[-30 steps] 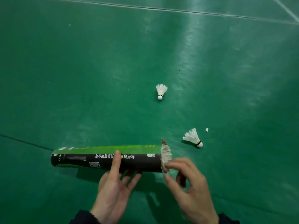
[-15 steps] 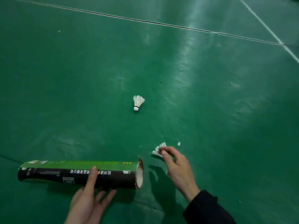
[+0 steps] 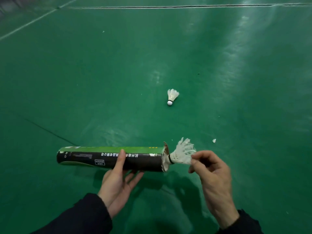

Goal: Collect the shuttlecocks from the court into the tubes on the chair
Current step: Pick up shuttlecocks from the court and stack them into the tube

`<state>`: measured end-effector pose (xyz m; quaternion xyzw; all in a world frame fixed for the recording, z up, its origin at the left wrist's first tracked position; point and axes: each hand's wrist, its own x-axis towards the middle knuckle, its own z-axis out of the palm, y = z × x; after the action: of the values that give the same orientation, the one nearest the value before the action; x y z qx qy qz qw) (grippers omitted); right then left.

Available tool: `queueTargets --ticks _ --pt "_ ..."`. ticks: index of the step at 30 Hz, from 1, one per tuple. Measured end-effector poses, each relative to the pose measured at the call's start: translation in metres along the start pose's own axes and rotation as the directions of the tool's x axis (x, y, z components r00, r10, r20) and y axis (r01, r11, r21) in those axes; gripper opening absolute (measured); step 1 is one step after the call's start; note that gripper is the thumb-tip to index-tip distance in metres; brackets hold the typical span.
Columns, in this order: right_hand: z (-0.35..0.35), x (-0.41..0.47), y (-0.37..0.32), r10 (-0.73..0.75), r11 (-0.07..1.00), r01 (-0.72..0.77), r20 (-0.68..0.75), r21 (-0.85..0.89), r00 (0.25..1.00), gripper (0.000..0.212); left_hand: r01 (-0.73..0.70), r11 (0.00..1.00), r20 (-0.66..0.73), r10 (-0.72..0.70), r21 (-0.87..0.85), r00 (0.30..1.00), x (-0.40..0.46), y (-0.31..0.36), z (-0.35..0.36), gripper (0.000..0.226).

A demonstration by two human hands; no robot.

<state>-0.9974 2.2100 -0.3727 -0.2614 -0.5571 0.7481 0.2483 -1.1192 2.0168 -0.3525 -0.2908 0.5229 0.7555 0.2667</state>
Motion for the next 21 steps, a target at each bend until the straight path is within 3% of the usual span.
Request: queueTargets --ticks 3,7,10,12,15,18,21 --pt "0.018 -0.015 0.006 0.051 0.998 -0.055 0.103 0.041 0.993 0.034 0.03 0.999 0.044 -0.031 0.028 0.999 -0.006 -0.005 0.014 0.055" --pt "0.017 -0.023 0.009 0.073 0.934 0.051 0.33 -0.353 0.941 0.037 0.051 0.991 0.128 -0.067 0.124 0.989 -0.007 -0.011 0.035 0.052" --pt "0.008 -0.009 0.002 0.262 0.861 -0.068 0.325 -0.503 0.909 0.032 0.021 0.983 0.193 -0.057 0.184 0.979 -0.003 -0.015 0.044 0.052" --pt "0.013 0.005 -0.004 0.358 0.866 -0.16 0.363 -0.474 0.86 0.017 0.013 0.981 0.193 -0.051 0.192 0.98 0.005 -0.017 0.045 0.052" --pt "0.019 0.025 -0.001 0.373 0.896 -0.188 0.45 -0.403 0.811 0.024 0.034 0.984 0.198 -0.069 0.175 0.978 0.021 -0.016 0.043 0.05" --pt "0.025 0.041 -0.003 0.389 0.9 -0.207 0.491 -0.385 0.779 0.016 0.065 0.987 0.216 -0.095 0.144 0.972 0.046 -0.006 0.044 0.051" --pt "0.038 0.079 -0.006 0.338 0.928 -0.253 0.331 -0.275 0.881 0.022 0.085 0.994 0.171 -0.096 0.069 0.981 0.083 0.022 0.044 0.056"
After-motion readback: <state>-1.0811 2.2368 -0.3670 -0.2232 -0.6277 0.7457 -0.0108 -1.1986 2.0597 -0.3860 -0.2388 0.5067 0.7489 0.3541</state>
